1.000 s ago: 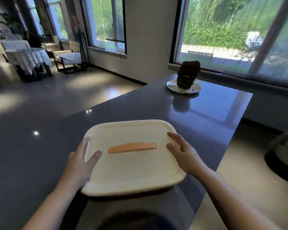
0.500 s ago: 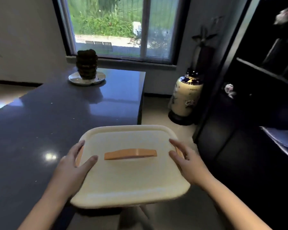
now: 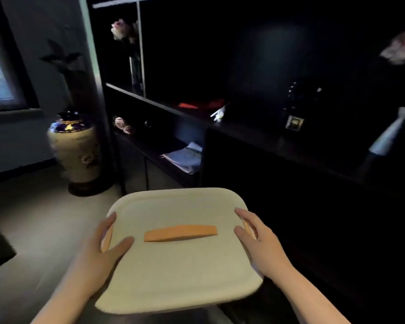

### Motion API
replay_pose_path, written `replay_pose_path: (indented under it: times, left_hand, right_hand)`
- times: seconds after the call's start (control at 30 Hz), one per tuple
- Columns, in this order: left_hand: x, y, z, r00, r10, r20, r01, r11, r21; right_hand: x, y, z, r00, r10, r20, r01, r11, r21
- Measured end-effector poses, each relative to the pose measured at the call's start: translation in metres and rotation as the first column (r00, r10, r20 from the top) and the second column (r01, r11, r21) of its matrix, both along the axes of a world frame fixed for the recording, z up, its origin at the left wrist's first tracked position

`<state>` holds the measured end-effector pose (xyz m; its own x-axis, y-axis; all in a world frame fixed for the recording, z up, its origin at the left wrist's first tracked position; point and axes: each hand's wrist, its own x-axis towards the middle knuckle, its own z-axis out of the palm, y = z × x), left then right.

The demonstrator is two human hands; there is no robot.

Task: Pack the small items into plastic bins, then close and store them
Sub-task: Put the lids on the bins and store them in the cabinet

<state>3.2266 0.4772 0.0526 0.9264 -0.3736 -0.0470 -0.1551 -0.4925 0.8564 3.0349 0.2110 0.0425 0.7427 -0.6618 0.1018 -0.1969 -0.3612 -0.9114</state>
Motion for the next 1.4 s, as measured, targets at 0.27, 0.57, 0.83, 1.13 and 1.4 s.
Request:
replay_pose_path:
  times: [0.27,0.57,0.83,1.13,1.4]
  left_hand:
    - [-0.075,-0.197,-0.046,0.917,-0.395,-0.057,0.391,0.918,-0.067]
    - [-0.092,-0.337,-0.079,0.782,-0.611,-0.122,0.619,0.785,0.033]
    - [-0.059,-0.419,-0.103,0.712,-0.695,-0.101,0.702,0.701,0.122]
    - [-0.047,-0.468,-0.093,0.678,-0.734,0.042,0.675,0.644,0.360]
    - [-0.096,-0.408,-0.102,0.246,-0.781,0.574,0.790,0.505,0.347]
  right_hand:
    - [-0.166,-0.120,-0.026,0.935,-0.344,-0.082,0.346,0.938,0.011]
    - [-0.221,-0.173,-0.074,0.793,-0.590,-0.149,0.604,0.794,0.066]
    - [-0.191,-0.198,-0.110,0.665,-0.721,-0.195,0.739,0.672,0.034]
    - [-0.150,-0.210,-0.094,0.279,-0.851,-0.444,0.724,0.490,-0.485]
    - [-0.109,-0.145,-0.097,0.556,-0.760,-0.337,0.441,0.613,-0.656]
